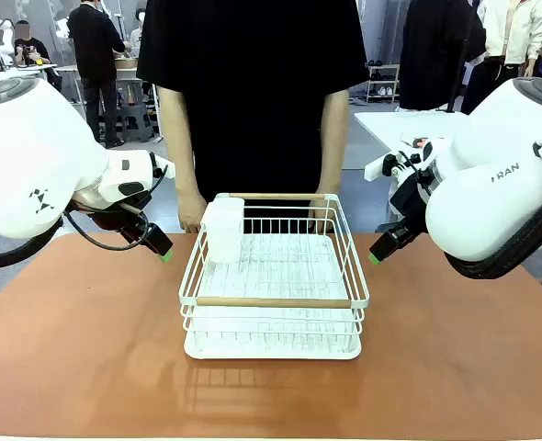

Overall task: Clean the table.
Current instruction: Pick up the Lint Roller when the human hands it over.

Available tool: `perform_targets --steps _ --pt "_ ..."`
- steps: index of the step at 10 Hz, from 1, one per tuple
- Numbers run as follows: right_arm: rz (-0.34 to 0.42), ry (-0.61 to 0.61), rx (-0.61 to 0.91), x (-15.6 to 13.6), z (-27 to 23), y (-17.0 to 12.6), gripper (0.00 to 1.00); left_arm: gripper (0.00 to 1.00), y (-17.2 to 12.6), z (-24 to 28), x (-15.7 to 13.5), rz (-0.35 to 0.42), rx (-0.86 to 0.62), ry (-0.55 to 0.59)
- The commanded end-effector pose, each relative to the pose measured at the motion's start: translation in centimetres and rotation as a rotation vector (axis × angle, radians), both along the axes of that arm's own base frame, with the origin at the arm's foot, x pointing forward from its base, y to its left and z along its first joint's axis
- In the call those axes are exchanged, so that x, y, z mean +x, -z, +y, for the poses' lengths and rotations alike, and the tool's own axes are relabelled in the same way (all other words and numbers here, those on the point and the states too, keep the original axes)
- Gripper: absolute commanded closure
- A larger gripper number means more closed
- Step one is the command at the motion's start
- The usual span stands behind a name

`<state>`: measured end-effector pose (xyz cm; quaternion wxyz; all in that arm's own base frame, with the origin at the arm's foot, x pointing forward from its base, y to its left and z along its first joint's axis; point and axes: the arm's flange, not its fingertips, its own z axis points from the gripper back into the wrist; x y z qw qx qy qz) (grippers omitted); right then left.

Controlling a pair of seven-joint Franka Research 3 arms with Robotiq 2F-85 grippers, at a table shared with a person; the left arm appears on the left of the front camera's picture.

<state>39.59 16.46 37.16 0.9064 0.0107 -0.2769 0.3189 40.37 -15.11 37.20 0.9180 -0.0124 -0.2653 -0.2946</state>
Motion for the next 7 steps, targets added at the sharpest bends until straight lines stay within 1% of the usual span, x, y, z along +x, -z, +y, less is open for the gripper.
perform_targets --steps 1,7 --pt "0.000 0.000 0.000 0.00 0.00 0.00 0.00 0.00 0.00 -0.02 -0.01 0.000 0.000 0.000" --pt "0.000 0.000 0.000 0.00 0.00 0.00 0.00 0.00 0.00 -0.02 -0.01 0.000 0.000 0.000"
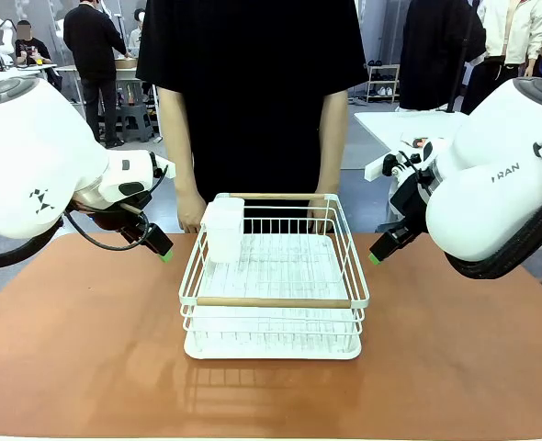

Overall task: Clean the table.
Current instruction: Pick up the Lint Roller when the human hands it over.

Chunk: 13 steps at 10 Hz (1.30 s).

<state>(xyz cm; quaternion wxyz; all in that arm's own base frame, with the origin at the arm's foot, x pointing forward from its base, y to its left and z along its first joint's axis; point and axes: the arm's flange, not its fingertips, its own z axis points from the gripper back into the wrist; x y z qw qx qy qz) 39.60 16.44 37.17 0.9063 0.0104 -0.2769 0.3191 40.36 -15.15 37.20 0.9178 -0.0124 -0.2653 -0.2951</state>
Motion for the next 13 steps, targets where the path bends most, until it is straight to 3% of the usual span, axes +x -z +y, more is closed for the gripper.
perform_targets --steps 1,4,6,10,11,13 --pt "0.000 0.000 0.001 0.0 0.0 0.0 0.00 0.00 0.0 0.0 0.0 0.000 0.000 -0.001" --pt "0.000 0.000 0.000 0.0 0.0 0.0 0.00 0.00 0.0 0.0 0.0 0.000 0.000 0.000" --pt "0.103 0.058 0.173 0.5 -1.3 -2.8 0.00 0.00 -2.8 1.0 0.2 0.159 -0.162 -0.005" --pt "0.255 0.103 0.499 -0.7 -7.4 -8.4 0.00 0.00 -9.4 8.0 -1.7 0.316 -0.567 0.025" --pt "0.328 0.116 0.604 -1.1 -10.2 -9.1 0.00 0.00 -10.5 11.8 -3.1 0.372 -0.704 0.059" --pt "0.455 0.141 0.808 -2.0 -15.6 -9.3 0.00 0.00 -10.6 17.2 -6.7 0.412 -0.881 0.078"
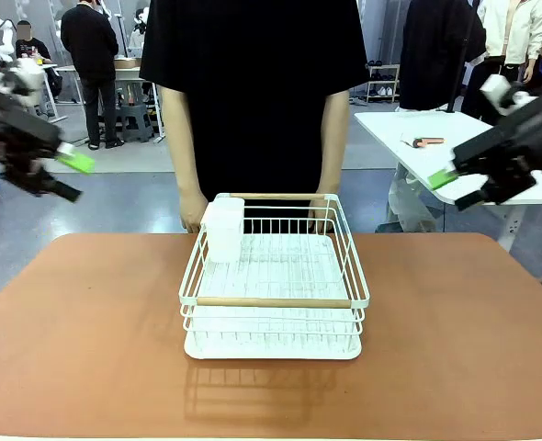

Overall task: Clean the table.
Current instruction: Pick up the Lint Roller when the human hands it over.

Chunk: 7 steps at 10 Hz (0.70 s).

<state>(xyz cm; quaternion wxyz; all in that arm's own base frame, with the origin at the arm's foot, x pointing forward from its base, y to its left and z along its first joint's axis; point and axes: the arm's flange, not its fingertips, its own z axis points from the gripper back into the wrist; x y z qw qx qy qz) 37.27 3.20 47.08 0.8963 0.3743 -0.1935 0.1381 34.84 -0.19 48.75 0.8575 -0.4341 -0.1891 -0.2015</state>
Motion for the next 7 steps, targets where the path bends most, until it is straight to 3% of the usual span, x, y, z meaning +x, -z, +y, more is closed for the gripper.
perform_targets --steps 1,3,4,5,7 --pt "0.087 0.026 0.173 -0.6 -5.0 0.9 0.00 0.00 1.3 4.6 -3.1 0.068 -0.174 -0.045" --pt "0.136 0.034 0.274 -2.5 -8.9 1.7 0.00 0.00 2.9 9.5 -5.9 0.131 -0.272 -0.145" --pt "0.150 0.051 0.342 -3.3 -10.9 2.3 0.00 0.00 3.2 12.5 -7.5 0.126 -0.330 -0.191" --pt "0.157 0.071 0.380 -3.7 -12.6 3.0 0.00 0.00 3.9 14.6 -8.7 0.147 -0.335 -0.168" --pt "0.184 0.109 0.425 -4.0 -15.7 4.1 0.00 0.00 4.7 19.5 -9.4 0.183 -0.399 -0.230"
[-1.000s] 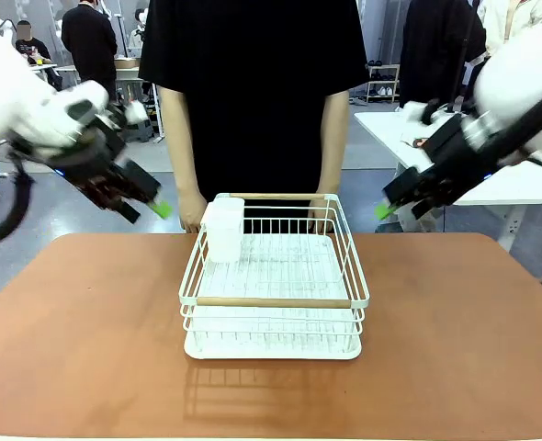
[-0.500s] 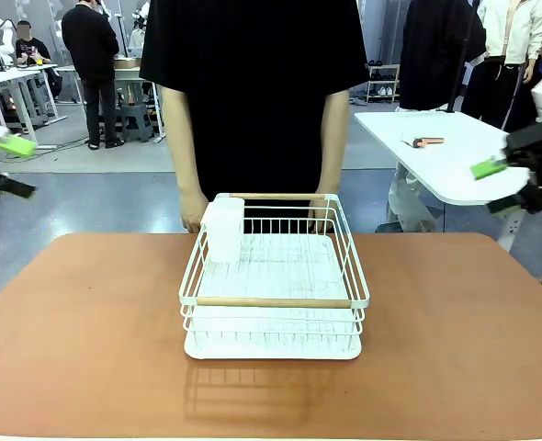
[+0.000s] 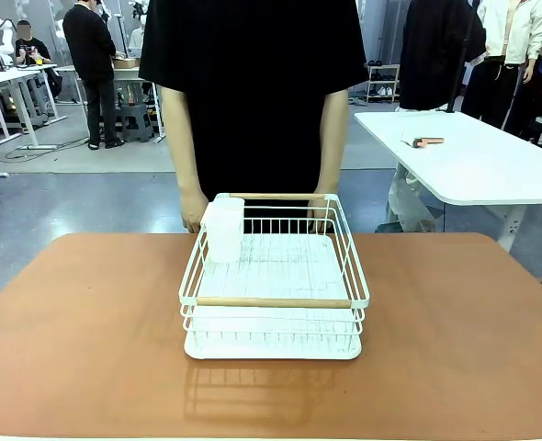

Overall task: Clean the table.
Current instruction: Pick up the Lint Roller when the human hands it over.

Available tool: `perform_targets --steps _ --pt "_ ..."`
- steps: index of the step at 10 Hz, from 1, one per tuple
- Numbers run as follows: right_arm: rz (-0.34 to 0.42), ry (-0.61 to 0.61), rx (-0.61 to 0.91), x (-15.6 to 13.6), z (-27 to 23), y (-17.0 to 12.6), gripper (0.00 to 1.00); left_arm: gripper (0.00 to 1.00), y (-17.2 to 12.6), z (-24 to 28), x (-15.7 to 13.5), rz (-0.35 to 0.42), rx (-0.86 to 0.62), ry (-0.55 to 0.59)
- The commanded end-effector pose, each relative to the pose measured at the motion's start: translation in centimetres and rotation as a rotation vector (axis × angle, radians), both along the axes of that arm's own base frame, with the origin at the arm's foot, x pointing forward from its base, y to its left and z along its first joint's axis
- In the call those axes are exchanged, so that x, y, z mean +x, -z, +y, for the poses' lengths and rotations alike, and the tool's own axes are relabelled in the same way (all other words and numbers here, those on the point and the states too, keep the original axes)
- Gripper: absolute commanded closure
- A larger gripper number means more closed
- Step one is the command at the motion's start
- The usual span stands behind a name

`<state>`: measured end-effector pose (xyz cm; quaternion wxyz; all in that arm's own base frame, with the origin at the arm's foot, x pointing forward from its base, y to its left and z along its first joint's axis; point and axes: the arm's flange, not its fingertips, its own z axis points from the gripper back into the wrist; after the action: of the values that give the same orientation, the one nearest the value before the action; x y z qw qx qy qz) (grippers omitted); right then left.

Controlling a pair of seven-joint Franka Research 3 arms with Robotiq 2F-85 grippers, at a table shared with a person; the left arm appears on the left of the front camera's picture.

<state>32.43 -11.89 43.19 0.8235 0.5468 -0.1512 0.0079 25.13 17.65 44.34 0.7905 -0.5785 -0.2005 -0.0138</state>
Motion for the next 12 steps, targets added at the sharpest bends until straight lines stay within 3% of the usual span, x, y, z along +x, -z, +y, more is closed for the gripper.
perform_targets --steps 1,5,9,10,12 --pt "-0.018 0.014 0.052 0.2 -2.3 0.3 0.00 0.00 0.8 3.5 0.1 0.005 -0.043 0.022" --pt "-0.003 0.106 0.083 -1.8 -8.0 1.2 0.00 0.00 2.3 6.6 -0.4 0.035 -0.072 -0.016" --pt "-0.017 0.105 0.053 -1.8 -7.9 1.5 0.00 0.00 2.7 5.6 0.1 -0.008 -0.059 -0.025" --pt "0.015 0.127 0.077 -2.3 -8.7 1.3 0.00 0.00 2.9 5.9 -0.1 0.053 -0.060 -0.017" --pt "0.015 0.127 0.077 -2.3 -8.7 1.3 0.00 0.00 2.9 5.9 -0.1 0.053 -0.060 -0.017"
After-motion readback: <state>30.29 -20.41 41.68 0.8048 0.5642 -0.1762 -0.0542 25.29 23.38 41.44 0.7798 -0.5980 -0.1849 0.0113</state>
